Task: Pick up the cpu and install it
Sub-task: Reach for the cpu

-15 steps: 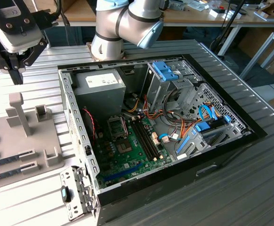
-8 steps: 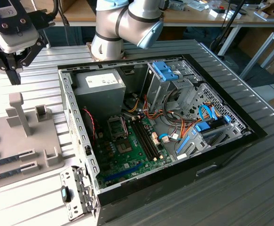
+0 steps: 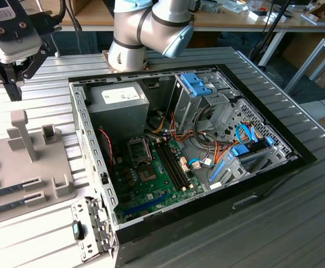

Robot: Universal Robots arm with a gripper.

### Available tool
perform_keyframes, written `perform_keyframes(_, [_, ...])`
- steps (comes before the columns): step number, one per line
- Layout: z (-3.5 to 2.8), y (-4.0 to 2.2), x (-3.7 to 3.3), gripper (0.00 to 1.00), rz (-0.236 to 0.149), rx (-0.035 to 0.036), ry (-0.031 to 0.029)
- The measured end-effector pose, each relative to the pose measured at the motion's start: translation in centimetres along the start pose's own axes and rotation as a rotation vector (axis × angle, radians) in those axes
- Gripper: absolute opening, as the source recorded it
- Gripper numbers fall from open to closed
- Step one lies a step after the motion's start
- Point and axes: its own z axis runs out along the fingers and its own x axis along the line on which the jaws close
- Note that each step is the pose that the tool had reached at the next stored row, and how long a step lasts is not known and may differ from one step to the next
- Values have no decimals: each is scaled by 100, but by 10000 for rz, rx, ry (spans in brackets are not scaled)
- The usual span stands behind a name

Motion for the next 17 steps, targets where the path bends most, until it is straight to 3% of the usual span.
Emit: perform_keyframes(17, [-2,-8,102,10,0,0,0])
